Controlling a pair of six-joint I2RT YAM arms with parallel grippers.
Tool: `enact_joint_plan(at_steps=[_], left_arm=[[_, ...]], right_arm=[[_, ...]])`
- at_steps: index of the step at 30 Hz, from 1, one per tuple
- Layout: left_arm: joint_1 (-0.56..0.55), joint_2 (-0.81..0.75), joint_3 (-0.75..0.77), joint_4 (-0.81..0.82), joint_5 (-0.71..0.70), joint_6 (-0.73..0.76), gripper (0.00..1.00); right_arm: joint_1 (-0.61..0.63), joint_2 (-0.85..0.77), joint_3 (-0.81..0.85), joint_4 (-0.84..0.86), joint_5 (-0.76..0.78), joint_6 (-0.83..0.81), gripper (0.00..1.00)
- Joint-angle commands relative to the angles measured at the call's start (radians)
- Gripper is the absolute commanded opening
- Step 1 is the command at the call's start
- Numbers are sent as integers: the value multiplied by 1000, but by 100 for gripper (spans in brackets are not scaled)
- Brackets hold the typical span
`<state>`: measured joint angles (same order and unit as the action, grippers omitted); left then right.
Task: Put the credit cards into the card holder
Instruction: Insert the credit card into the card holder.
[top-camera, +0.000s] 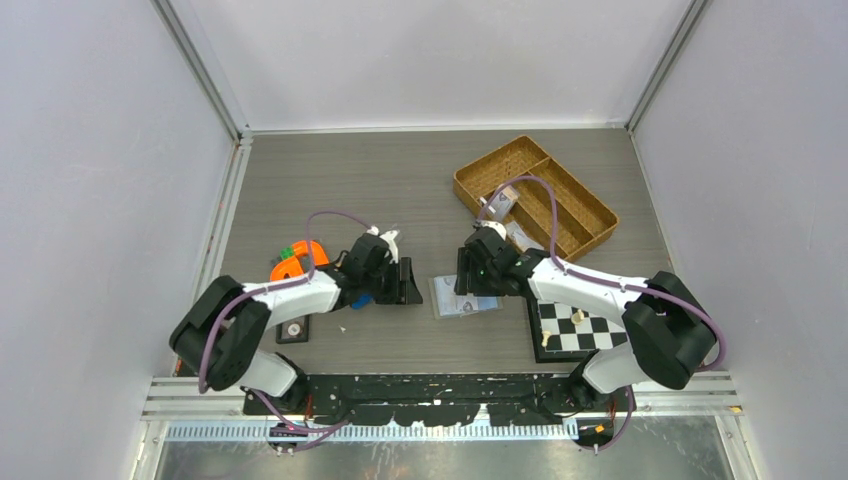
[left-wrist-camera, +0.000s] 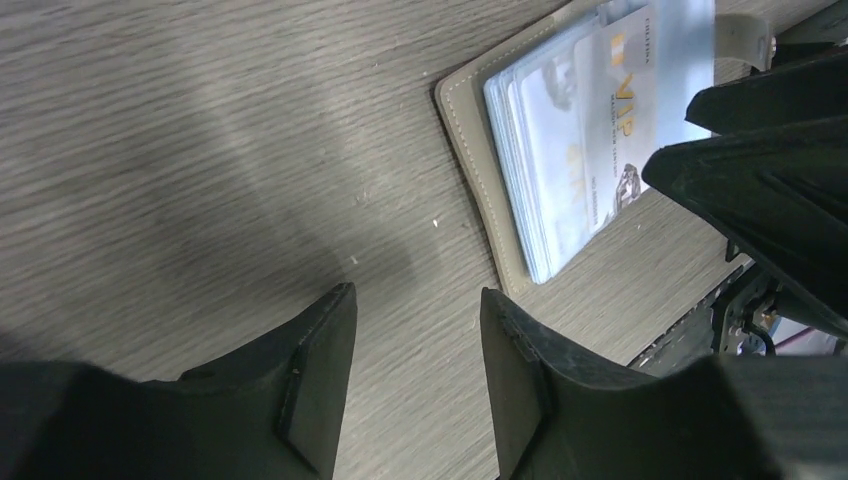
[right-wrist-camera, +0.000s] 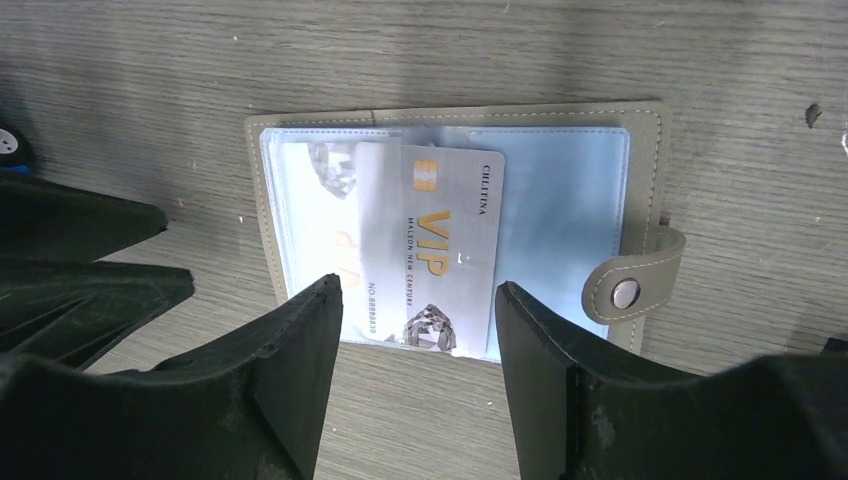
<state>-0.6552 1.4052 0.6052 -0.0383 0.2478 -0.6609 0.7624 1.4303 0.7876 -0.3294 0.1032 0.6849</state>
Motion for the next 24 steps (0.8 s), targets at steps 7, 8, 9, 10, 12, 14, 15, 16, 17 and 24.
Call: enact_joint_plan(at_steps=[7, 8, 9, 10, 12, 14, 15, 16, 17, 24], left_arm=[[-3, 174, 45, 234, 83, -81, 44], [-3, 184, 46, 239, 84, -82, 43], [-3, 195, 48, 244, 87, -84, 43], [-3, 203, 48, 249, 89, -86, 42], [-4, 217, 50, 256, 93, -89, 39], [-3, 227, 48, 263, 95, -92, 37], [-4, 231, 50, 267, 98, -93, 36], [-4, 235, 51, 270, 102, -96, 34], [-3, 239, 52, 275, 105, -98, 33], [-3, 255, 58, 288, 123, -103, 22]], right_arm=[[-11, 31, -16, 56, -16, -2, 64], [-17, 38, -18, 61, -23, -2, 65], [-24, 41, -21, 64, -32, -3, 65], [-31, 44, -25, 71, -45, -3, 66], [-41, 46, -32, 86, -68, -2, 66], [-46, 52, -38, 104, -88, -4, 66], [-48, 56, -42, 118, -109, -5, 66], [-49, 62, -44, 131, -137, -4, 65], [-48, 71, -46, 144, -157, -2, 63], [-49, 109, -37, 209, -252, -1, 50]])
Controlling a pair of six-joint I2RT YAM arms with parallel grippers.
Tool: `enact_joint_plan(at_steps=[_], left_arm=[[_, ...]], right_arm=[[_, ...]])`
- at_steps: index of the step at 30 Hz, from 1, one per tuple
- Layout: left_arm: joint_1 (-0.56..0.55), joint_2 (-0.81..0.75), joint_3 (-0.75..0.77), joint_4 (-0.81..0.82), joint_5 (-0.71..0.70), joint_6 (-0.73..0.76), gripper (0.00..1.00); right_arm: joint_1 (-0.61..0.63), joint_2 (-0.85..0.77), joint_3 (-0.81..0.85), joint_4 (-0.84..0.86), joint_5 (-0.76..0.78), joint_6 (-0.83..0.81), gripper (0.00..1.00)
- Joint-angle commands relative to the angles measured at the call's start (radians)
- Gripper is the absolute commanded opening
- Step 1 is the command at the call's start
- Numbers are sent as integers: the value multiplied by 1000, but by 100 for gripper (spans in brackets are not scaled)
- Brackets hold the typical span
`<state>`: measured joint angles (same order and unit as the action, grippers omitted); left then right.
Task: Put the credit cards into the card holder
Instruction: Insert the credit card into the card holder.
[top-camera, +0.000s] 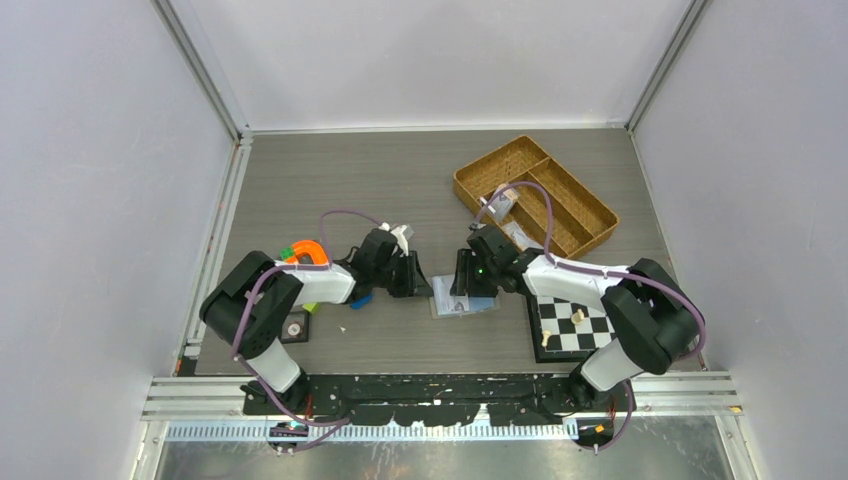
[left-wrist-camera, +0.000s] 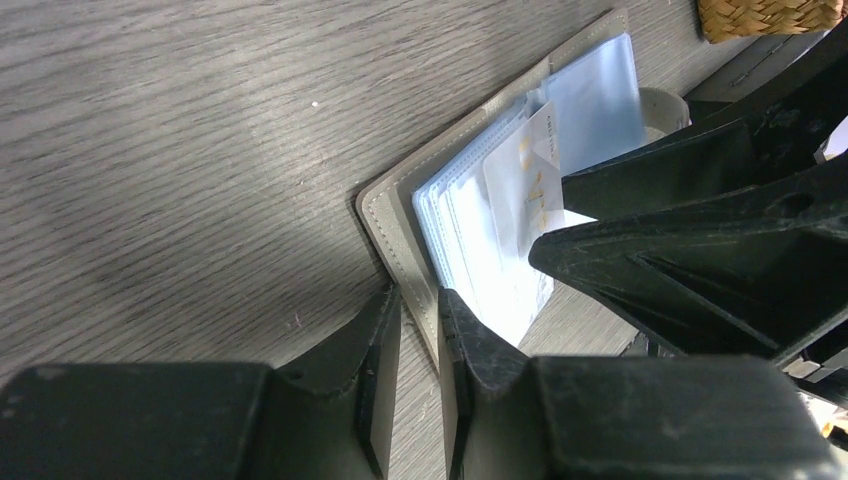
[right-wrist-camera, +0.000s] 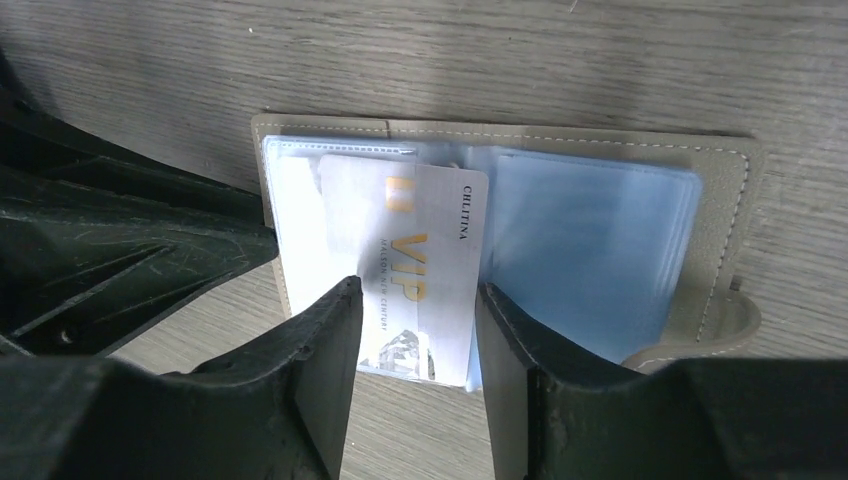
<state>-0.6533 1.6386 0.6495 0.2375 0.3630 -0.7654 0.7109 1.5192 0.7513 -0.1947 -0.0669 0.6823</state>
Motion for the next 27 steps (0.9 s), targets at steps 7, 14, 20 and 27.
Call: enact_joint_plan(at_steps=[7, 14, 20, 27], left_arm=[[-7, 22, 17, 19, 14, -3, 18], [-6, 24, 22, 26, 22, -12, 16], [-6, 19, 24, 26, 22, -12, 9], [-5, 5, 13, 24, 5, -17, 0]], right_arm=[[6, 18, 1, 110, -109, -6, 47], [20, 35, 20, 128, -136, -4, 44], [47, 52, 42, 138, -137, -8, 44], [76, 28, 69, 77, -85, -32, 48]])
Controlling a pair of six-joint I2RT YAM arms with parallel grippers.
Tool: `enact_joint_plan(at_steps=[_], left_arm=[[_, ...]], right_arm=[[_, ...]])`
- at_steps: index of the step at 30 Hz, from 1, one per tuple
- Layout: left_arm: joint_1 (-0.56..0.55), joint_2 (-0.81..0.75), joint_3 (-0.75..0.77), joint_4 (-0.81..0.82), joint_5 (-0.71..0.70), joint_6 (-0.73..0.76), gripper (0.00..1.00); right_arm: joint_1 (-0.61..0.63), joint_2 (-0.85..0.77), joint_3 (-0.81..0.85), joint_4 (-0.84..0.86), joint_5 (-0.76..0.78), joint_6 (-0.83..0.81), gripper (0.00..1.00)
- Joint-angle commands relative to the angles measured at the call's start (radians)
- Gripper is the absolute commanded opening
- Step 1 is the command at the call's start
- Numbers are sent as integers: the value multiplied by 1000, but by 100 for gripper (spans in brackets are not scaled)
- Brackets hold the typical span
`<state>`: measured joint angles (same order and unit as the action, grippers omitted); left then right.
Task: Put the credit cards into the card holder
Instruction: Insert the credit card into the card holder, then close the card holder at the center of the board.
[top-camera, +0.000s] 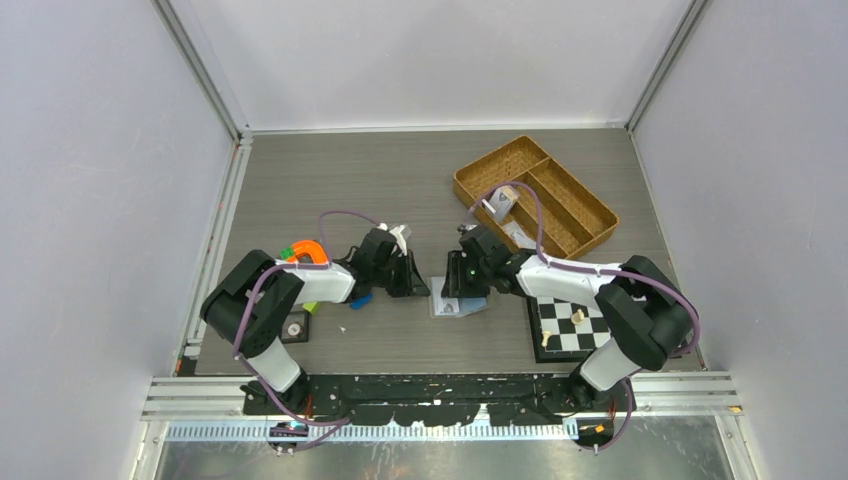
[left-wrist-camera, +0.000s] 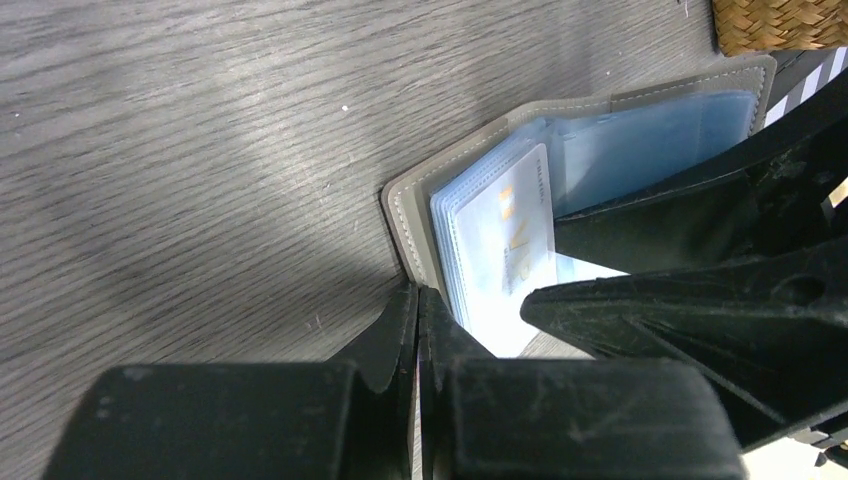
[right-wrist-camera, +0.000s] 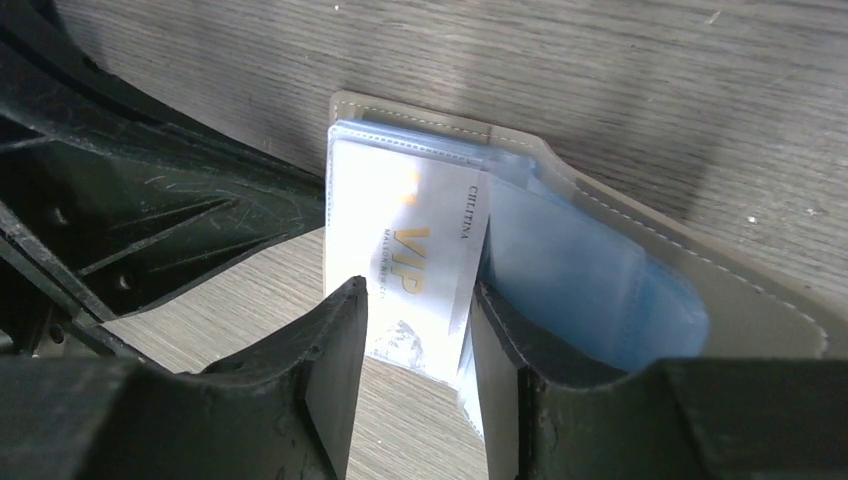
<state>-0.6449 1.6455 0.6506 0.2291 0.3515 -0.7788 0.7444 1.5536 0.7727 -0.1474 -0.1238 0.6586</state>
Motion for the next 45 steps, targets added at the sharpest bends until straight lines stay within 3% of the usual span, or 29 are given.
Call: enact_joint_plan(at_steps=[1, 5, 9, 13, 26, 33, 45], left_arm=[[-14, -6, 9, 29, 12, -1, 0], [-12, -11, 6, -14, -11, 39, 0], [-3, -17, -17, -14, -3, 60, 0], [-1, -21, -25, -14, 17, 63, 0], [0, -60, -38, -28, 23, 53, 0], [0, -72, -18, -72, 26, 76, 0], [-1, -113, 3, -127, 25, 86, 0]], right_arm=[[43, -19, 52, 9, -12, -11, 49], [45, -163, 38, -114, 81, 14, 54], [41, -379, -25, -231, 198, 50, 70], [7, -486, -40, -365, 246, 34, 77], [-185, -435, -176, -199, 16, 25, 78], [-192, -324, -159, -156, 37, 3, 73], [-191, -229, -154, -123, 66, -8, 44]])
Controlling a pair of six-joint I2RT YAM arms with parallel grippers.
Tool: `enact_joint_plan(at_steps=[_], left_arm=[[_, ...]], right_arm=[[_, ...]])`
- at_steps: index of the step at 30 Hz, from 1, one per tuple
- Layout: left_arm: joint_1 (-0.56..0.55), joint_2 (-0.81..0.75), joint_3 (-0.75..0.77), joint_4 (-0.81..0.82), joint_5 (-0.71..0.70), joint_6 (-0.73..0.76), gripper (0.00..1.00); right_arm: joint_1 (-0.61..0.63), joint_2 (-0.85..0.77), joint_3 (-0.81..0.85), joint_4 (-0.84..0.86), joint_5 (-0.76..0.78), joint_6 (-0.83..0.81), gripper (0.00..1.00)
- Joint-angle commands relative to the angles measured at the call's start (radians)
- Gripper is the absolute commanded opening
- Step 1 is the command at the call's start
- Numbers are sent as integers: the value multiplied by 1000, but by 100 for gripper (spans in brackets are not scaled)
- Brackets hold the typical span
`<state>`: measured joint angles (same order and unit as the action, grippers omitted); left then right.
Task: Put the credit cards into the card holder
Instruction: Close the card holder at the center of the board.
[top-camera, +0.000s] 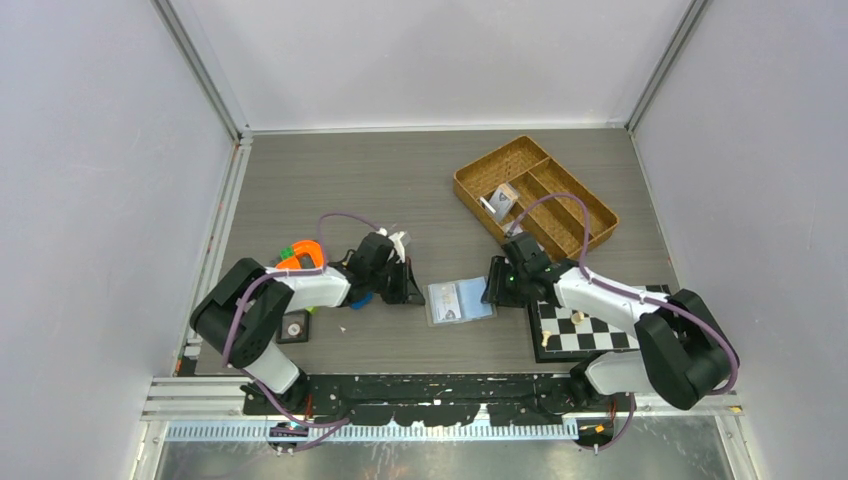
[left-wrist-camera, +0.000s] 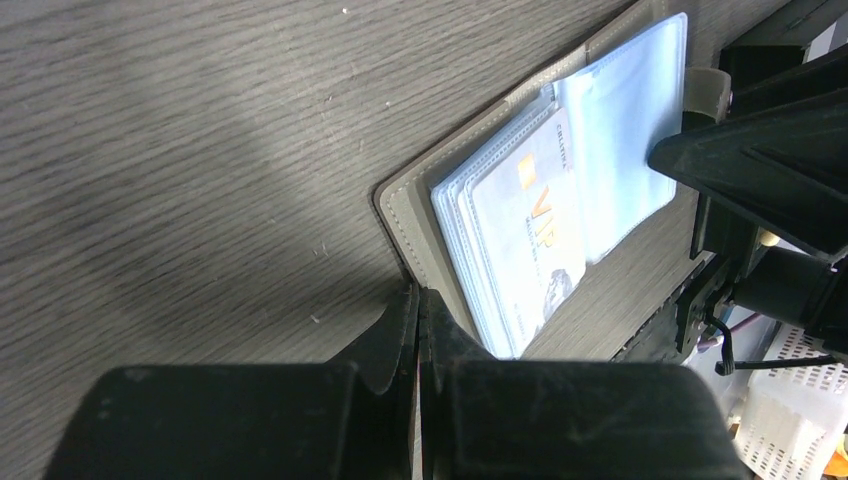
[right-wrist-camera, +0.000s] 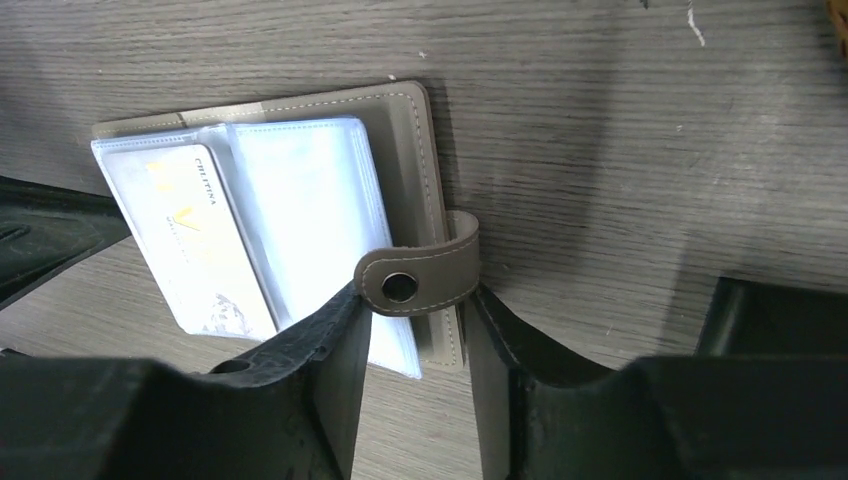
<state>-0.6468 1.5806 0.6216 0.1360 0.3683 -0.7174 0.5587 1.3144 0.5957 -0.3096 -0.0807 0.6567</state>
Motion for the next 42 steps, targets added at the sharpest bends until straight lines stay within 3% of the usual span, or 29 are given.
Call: enact_joint_plan(at_steps=[1, 5, 13, 23, 27, 42], left_arm=[[1, -53, 32, -35, 10, 24, 0], [2, -64, 36, -33, 18, 21, 0], [2, -83, 36, -35, 22, 10, 0], [3, -246, -14, -132, -115, 19, 35], [7, -243, -22, -166, -115, 11, 42], [15, -137, -84, -30, -77, -85, 52]], right_arm=[[-5, 12, 19, 44, 15, -2, 40], [-6, 18, -10, 84, -37, 29, 27], [-5, 22, -56, 133, -88, 76, 19], [-3, 40, -83, 174, -78, 115, 16], [-4, 59, -86, 185, -83, 122, 15], [-3, 78, -89, 199, -86, 123, 15]])
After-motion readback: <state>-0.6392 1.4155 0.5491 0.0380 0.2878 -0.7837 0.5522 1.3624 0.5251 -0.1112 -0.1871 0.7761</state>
